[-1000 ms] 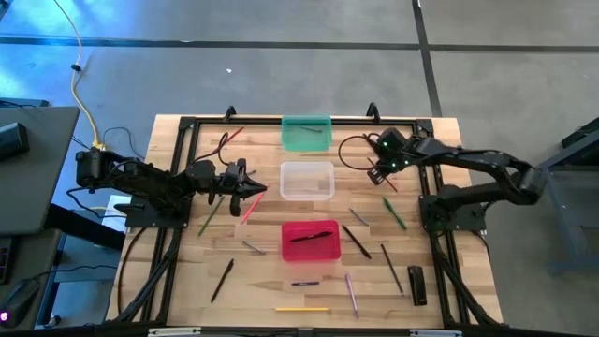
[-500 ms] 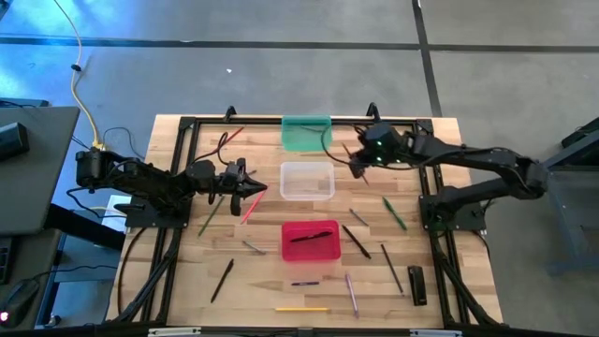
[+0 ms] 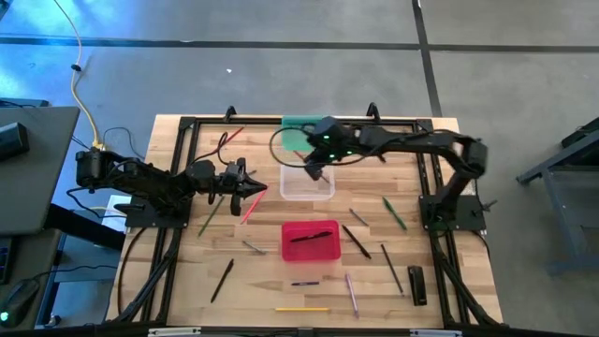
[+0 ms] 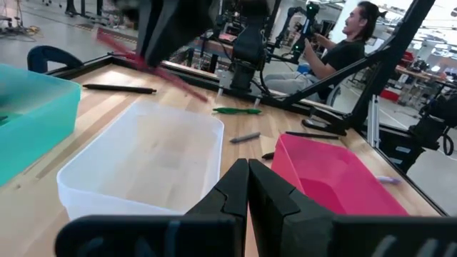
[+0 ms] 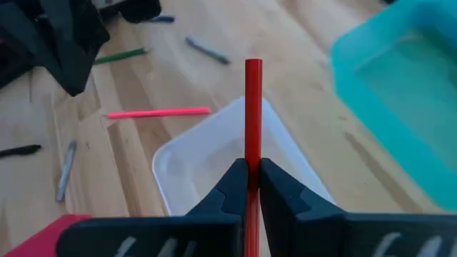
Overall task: Sort crayons/erasers/pens/pencils in bins
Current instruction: Put the right red pencil into the transparent bin
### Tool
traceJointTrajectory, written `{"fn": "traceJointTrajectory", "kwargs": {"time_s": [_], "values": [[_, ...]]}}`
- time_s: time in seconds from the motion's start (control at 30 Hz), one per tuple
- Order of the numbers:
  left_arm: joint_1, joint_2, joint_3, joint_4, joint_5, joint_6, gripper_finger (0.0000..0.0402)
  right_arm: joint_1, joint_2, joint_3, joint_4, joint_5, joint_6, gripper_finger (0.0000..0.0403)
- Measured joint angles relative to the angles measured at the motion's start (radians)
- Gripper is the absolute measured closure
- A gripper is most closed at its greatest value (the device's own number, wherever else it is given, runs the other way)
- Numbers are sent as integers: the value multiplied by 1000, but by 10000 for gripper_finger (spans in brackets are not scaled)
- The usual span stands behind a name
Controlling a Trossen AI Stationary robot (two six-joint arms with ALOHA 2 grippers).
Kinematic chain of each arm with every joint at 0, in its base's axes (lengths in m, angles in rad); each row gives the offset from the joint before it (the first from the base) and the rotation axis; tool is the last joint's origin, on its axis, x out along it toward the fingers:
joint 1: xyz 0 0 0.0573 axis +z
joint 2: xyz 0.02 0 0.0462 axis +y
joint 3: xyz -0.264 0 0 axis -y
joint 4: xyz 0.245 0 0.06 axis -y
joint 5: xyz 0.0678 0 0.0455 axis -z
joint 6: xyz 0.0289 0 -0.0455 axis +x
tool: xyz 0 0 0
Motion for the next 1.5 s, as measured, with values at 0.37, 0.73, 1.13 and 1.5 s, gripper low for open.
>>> {"fn": "traceJointTrajectory", "kwargs": {"time_s": [0.37, 0.73, 1.13, 1.5], "values": [[0, 0, 0, -3, 0, 0, 401, 34, 210, 128, -102, -37, -54, 393], [0, 0, 0, -3, 0, 0, 402, 33, 273, 129, -69, -39, -69, 393], [0, 0, 0, -3, 0, 0, 401, 29, 298, 129, -45, -30, -71, 393], [0, 0, 0, -7, 0, 0, 402, 30, 341, 128, -29, -11, -73, 393]]}}
